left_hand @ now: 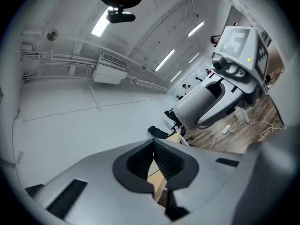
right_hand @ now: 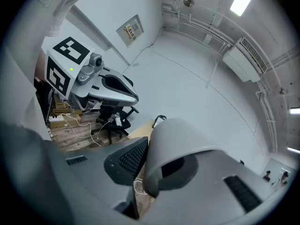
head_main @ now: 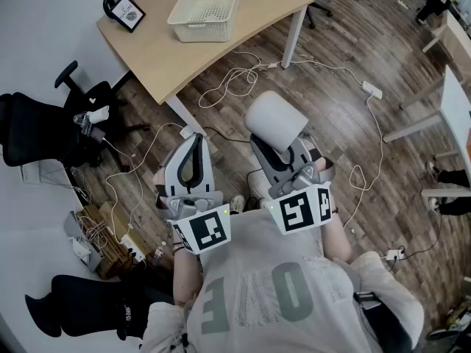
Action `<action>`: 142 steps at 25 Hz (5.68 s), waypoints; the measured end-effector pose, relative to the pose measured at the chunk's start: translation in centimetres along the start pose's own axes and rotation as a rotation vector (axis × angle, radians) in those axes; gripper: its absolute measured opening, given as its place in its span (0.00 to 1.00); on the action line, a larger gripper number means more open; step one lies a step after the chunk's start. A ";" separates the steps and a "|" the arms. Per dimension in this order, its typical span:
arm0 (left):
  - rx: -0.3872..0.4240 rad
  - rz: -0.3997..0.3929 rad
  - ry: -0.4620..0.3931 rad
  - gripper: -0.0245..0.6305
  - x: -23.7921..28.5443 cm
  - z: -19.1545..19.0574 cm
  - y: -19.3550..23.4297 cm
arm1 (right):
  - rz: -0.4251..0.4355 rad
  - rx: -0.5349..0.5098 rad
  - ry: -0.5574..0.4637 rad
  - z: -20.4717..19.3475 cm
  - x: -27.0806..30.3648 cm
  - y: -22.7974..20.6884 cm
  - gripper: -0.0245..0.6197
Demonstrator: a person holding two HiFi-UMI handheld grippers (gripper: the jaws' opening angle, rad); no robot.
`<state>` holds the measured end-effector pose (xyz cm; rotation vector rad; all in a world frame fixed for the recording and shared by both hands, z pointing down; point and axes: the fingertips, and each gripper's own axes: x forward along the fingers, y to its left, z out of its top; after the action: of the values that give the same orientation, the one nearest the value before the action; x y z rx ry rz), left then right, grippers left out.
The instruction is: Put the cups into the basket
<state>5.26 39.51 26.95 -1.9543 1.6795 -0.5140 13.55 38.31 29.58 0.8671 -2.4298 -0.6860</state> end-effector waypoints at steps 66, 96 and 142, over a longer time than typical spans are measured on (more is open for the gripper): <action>-0.041 0.007 0.011 0.05 36.4 -15.2 16.8 | 0.000 -0.069 0.119 -5.7 34.4 -18.5 0.12; -0.085 0.162 0.207 0.05 58.2 -15.8 17.6 | 0.195 -0.049 -0.067 -14.3 50.2 -36.9 0.12; -0.262 0.206 0.261 0.05 58.6 -27.0 19.9 | 0.881 -0.588 0.286 -17.4 60.5 -26.2 0.12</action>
<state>-16.75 -23.90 34.17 -1.9235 2.1809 -0.5095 -6.73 -25.36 42.95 -0.3188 -1.8894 -0.7683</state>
